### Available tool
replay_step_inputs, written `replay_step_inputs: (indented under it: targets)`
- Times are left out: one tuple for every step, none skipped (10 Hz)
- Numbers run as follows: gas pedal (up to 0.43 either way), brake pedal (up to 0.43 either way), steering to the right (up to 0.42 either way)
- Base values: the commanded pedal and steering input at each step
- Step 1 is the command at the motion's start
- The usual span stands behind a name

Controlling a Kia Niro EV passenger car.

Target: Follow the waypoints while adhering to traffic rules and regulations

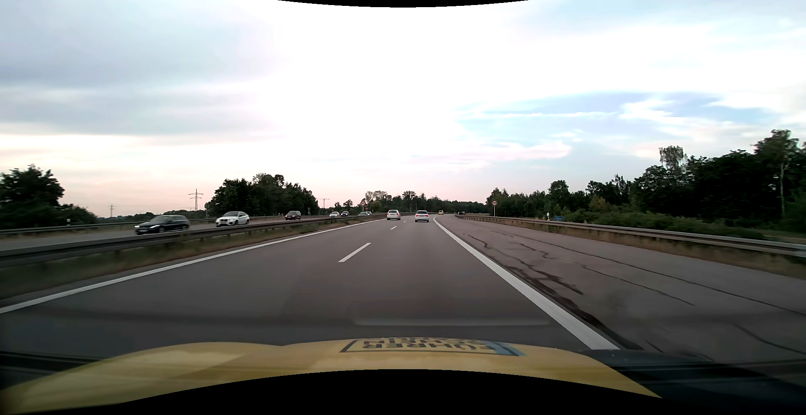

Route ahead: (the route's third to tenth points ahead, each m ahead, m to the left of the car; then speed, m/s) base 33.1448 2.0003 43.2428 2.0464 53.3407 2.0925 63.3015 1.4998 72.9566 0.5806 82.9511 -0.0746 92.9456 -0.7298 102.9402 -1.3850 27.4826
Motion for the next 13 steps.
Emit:
replay_step_inputs:
  targets:
    - [0.15,0.0,0.003]
    - [0.138,0.0,0.006]
    - [0.13,0.0,0.007]
    - [0.13,0.0,0.008]
    - [0.118,0.0,0.008]
    - [0.118,0.0,0.007]
    - [0.118,0.0,0.007]
    - [0.118,0.0,0.007]
    - [0.118,0.0,0.006]
    - [0.118,0.0,0.006]
    - [0.118,0.0,0.005]
    - [0.118,0.0,0.005]
    - [0.11,0.0,0.005]
